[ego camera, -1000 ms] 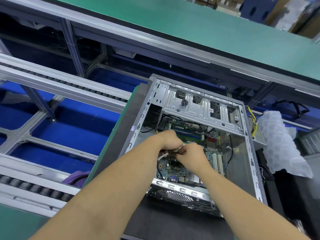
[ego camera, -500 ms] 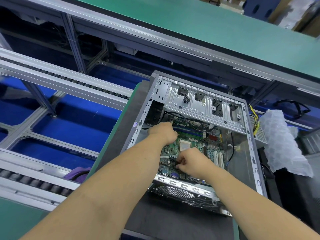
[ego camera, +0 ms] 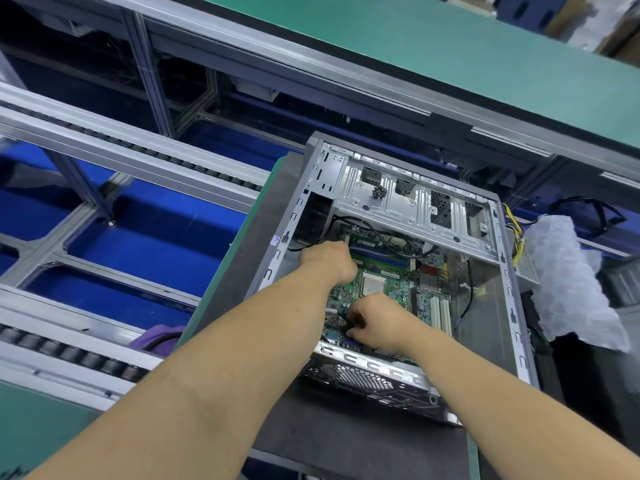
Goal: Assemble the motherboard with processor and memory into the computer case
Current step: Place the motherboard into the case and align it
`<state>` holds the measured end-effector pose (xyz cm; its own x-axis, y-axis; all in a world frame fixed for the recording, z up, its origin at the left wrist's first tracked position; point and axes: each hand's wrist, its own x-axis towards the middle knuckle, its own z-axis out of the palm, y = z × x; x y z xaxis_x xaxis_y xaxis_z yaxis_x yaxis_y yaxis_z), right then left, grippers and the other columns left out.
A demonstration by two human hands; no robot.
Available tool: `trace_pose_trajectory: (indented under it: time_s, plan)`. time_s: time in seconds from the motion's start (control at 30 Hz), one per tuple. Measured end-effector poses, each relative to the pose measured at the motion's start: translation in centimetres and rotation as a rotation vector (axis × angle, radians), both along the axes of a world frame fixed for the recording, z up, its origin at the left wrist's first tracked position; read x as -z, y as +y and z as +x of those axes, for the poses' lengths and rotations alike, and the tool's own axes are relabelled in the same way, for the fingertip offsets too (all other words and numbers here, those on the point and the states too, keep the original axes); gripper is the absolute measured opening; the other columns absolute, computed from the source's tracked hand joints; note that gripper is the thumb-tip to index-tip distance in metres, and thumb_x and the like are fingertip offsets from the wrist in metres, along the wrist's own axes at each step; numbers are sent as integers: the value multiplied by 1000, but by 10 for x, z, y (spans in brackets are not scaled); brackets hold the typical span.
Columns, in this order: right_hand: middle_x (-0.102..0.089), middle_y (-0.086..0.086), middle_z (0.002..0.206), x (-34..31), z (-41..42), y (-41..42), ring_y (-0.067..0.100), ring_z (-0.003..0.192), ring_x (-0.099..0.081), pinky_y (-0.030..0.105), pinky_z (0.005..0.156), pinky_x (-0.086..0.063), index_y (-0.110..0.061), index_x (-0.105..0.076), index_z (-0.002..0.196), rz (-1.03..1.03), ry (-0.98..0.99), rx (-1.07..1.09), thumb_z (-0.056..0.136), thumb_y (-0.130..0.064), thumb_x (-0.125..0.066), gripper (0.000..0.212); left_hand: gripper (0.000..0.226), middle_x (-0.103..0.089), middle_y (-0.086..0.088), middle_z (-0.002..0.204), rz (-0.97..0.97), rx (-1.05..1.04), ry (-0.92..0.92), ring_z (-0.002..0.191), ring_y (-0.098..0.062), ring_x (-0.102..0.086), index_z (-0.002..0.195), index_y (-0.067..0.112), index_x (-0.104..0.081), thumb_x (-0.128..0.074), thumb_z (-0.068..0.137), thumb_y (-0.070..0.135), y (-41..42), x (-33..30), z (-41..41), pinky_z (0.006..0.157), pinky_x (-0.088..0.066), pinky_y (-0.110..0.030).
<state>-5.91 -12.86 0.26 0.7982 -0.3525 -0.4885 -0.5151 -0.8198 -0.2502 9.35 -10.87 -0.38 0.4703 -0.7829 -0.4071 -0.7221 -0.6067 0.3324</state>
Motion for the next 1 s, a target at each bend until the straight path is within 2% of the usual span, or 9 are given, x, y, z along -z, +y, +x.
trace_pose_trajectory:
  time_s: [0.13,0.23,0.43,0.63,0.83,0.93,1.0]
  plan:
    - [-64,5,73,2,2,0,21,67,-58,27,54,-44,-11,-62,75,-12,18,-3,90,-22,-70,21,16,-53,0,80,17,3,-4,85,-26,-59,94,17,-54,-51,91,32,0,0,0,73,-44,-35]
    - [-55,4,64,2,4,0,19,58,-48,29,52,-39,-13,-53,66,-17,52,-15,90,-20,-68,30,16,-54,0,82,21,8,-6,85,-27,-59,95,17,-54,-51,91,32,0,0,0,71,-43,-35]
    - [-51,4,62,0,7,2,20,59,-46,30,52,-38,-12,-52,67,-42,82,-42,89,-18,-67,28,16,-54,-1,81,36,23,2,79,-25,-57,96,17,-54,-50,90,31,0,0,0,68,-42,-34]
    - [-53,2,61,2,3,1,15,53,-43,26,47,-33,-11,-58,67,22,27,88,90,-26,-71,31,16,-53,-1,82,17,33,11,84,-25,-59,96,17,-50,-51,90,32,0,0,0,68,-44,-33]
    - [-70,14,77,-2,-5,-4,19,63,-54,28,59,-45,-9,-76,84,131,-64,271,96,-31,-68,26,18,-54,-1,85,10,40,29,86,-26,-59,99,17,-47,-50,90,33,0,-1,0,72,-48,-34]
    - [-72,8,78,-2,-4,-5,18,66,-62,26,66,-51,-12,-78,97,140,-94,302,95,-22,-69,14,18,-57,-2,90,7,36,33,87,-27,-60,98,17,-49,-50,90,33,0,-1,0,74,-49,-35]
    - [-74,7,77,-4,-3,-4,16,63,-67,29,68,-59,-14,-75,102,184,-127,371,94,-13,-70,9,18,-57,-3,92,5,34,30,88,-27,-59,99,17,-49,-50,90,33,0,0,1,73,-48,-35]
